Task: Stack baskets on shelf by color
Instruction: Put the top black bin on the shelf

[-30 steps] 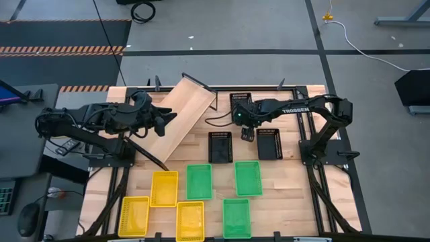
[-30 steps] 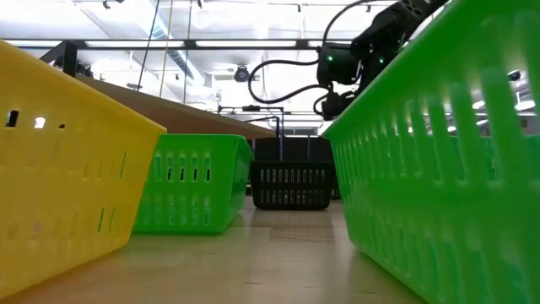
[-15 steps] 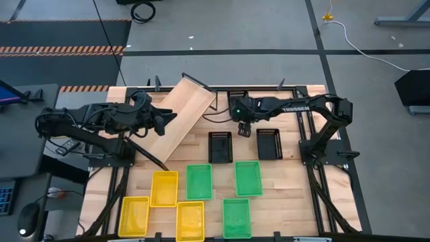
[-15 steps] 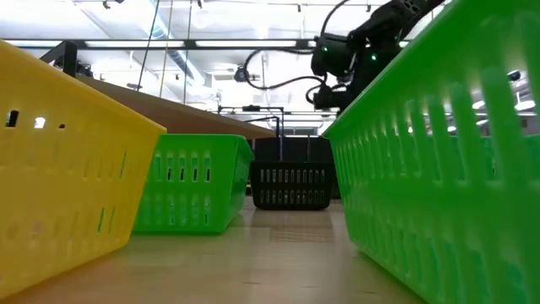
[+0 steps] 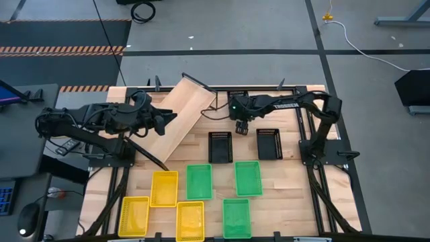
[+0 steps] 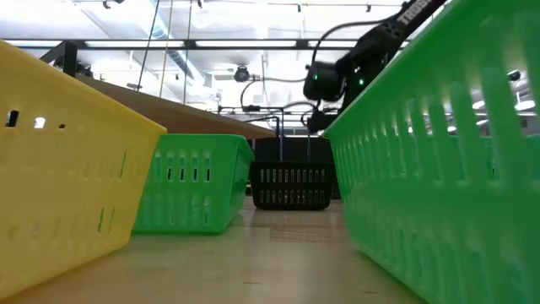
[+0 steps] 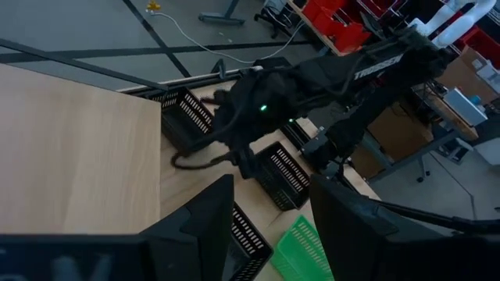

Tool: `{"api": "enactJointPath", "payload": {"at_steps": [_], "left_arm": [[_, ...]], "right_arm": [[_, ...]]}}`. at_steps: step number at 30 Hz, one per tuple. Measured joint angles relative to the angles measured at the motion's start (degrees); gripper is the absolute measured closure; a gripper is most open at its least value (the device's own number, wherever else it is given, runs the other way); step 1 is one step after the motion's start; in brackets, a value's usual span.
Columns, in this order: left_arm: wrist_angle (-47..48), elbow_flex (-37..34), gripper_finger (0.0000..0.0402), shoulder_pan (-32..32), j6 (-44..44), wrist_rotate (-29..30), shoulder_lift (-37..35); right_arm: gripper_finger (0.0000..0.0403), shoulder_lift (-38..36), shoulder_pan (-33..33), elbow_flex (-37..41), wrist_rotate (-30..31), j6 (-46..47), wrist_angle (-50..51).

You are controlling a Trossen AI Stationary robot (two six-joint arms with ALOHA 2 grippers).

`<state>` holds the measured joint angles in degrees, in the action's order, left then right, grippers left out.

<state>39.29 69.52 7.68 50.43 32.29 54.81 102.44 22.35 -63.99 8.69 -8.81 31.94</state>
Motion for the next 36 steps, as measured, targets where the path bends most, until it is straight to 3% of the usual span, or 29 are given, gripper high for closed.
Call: {"api": "enactJointPath", "payload": {"at_steps": [6,12,14,24,32,36], "left_arm": [[0.01,0.0,0.0226,0.0,0.0,0.0,0.0],[0.33,0.02,0.0226,0.0,-0.07,0.0,0.0],[0.3,0.02,0.0226,0.0,-0.09,0.0,0.0],[0.37,0.02,0.0226,0.0,-1.22,0.0,0.0],[0.37,0.02,0.0226,0.0,-1.99,0.0,0.0],[0.33,0.02,0.0226,0.0,-2.93,0.0,0.0]], "right_arm": [[0.0201,2.08,-0.15,0.02,0.19,-0.16,3.16],[0.0356,1.95,-0.24,0.0,-1.8,-1.38,5.99],[0.0389,1.49,-0.24,-0.02,-2.42,-1.62,7.28],[0.0396,-8.58,-0.58,-2.62,-0.53,-4.52,15.96],[0.0397,-19.34,-2.67,-10.49,-0.85,-22.71,15.09],[0.0395,-21.51,-3.77,-15.01,-0.85,-25.14,13.73]]}}
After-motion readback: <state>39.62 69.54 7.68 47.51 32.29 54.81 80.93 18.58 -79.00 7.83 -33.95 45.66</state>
